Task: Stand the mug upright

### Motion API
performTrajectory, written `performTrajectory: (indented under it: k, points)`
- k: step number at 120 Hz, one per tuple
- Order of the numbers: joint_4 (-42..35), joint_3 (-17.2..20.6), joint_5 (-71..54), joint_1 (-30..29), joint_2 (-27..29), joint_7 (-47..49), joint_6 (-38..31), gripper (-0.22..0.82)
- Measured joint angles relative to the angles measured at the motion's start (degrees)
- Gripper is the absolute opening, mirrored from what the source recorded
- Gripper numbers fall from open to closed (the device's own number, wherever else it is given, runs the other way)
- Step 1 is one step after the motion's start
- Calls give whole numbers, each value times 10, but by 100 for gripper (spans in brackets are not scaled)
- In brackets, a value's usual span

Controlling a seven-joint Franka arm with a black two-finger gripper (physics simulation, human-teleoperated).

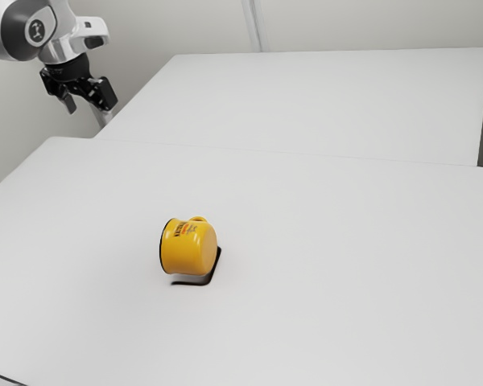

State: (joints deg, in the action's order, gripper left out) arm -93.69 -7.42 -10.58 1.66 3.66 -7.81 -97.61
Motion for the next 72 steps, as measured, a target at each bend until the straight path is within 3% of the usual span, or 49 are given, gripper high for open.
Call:
performTrajectory:
  k: [48, 72]
  points:
    - [-11, -6, 5, -14, 1, 16, -6, 60]
    - [-85, -7, 145, -63, 2, 21, 20, 60]
